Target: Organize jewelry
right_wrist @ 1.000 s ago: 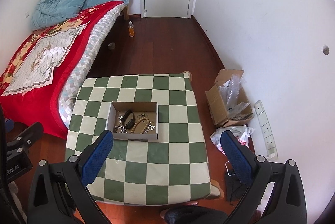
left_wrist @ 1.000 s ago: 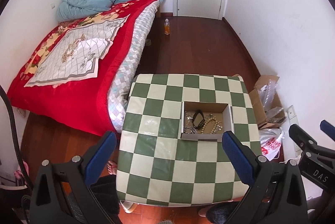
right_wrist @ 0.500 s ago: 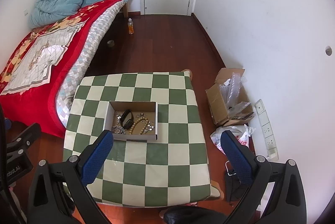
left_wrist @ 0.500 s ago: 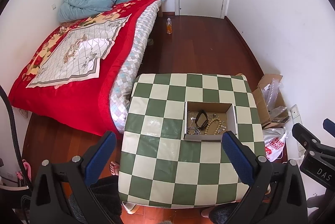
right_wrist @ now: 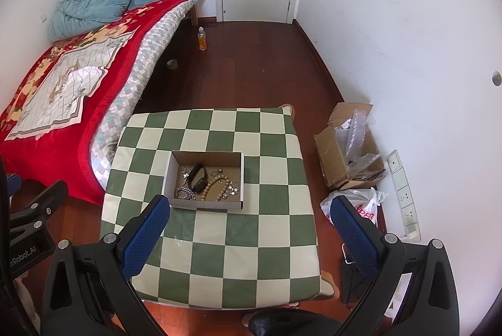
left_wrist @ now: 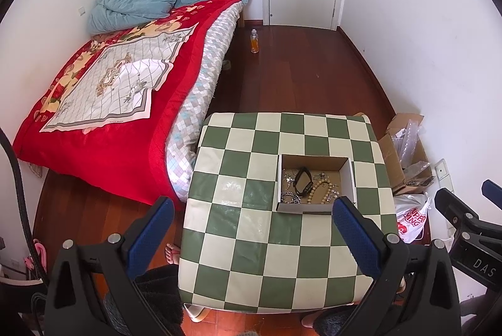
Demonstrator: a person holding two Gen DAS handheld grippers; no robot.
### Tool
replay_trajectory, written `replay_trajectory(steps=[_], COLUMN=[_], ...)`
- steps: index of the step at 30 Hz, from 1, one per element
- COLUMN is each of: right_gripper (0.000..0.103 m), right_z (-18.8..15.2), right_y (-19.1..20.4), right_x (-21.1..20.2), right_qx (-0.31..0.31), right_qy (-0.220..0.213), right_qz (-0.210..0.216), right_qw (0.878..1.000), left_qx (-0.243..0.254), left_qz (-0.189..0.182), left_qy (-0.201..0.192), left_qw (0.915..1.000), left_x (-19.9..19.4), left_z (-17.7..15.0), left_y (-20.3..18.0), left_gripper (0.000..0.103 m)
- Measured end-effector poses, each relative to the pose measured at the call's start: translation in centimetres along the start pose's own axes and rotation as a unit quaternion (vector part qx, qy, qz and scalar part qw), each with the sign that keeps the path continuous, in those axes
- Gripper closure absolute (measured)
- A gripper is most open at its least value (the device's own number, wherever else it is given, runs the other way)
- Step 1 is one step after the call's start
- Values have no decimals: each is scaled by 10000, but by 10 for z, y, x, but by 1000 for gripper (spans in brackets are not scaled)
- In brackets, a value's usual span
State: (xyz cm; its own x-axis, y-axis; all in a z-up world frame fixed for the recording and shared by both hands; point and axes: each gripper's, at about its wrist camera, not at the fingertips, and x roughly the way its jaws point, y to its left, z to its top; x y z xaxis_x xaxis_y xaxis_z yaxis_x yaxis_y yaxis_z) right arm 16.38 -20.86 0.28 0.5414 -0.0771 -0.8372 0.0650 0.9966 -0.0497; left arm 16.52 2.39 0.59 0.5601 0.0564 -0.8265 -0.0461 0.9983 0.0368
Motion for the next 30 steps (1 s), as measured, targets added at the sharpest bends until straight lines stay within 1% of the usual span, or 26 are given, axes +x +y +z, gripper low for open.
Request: replay_trajectory(steps=[22,30], right_gripper=[0,0], right_z=[-3,0], right_y=[3,3], right_x=[0,-2], right_qx=[109,125], right_qy=[44,0], right_qz=[94,105], right_qw=[9999,9999], left_qx=[-42,-58], left_qz=[-14,-12], left_qy=[9,-43], left_qw=[10000,10000], left_x=[-4,-5], left_z=[3,6], left_y=[-1,-2], left_gripper=[0,0])
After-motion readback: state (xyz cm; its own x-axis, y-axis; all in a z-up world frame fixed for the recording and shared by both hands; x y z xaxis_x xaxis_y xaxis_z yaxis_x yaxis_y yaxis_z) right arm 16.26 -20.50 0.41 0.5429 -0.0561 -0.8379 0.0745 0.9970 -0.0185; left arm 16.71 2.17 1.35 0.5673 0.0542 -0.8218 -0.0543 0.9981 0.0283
